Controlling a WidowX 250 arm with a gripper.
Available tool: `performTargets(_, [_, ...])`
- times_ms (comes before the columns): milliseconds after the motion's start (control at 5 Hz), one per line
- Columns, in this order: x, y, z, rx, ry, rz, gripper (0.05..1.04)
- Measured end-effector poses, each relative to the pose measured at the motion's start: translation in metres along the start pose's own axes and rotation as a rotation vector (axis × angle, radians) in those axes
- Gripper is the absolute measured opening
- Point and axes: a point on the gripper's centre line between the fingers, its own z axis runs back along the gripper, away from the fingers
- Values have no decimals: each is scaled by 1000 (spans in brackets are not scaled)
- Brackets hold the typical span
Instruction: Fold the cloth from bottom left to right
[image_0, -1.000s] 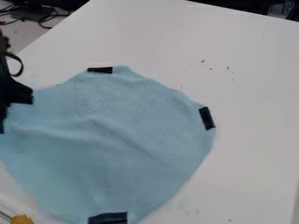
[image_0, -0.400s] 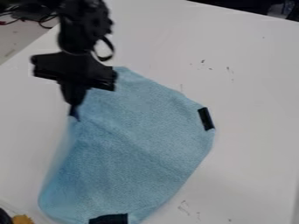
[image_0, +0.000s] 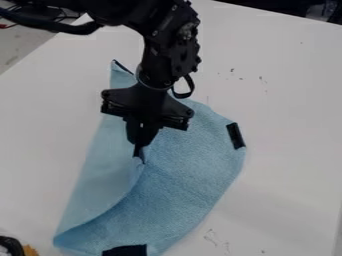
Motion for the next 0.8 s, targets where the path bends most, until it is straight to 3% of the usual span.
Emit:
performTargets(400, [5,-3,2,-67,-19,3,822])
performTargets(600, [10,8,20,-101,-80,-2,1007])
performTargets(800, [9,25,26,-105,-141,-23,1005])
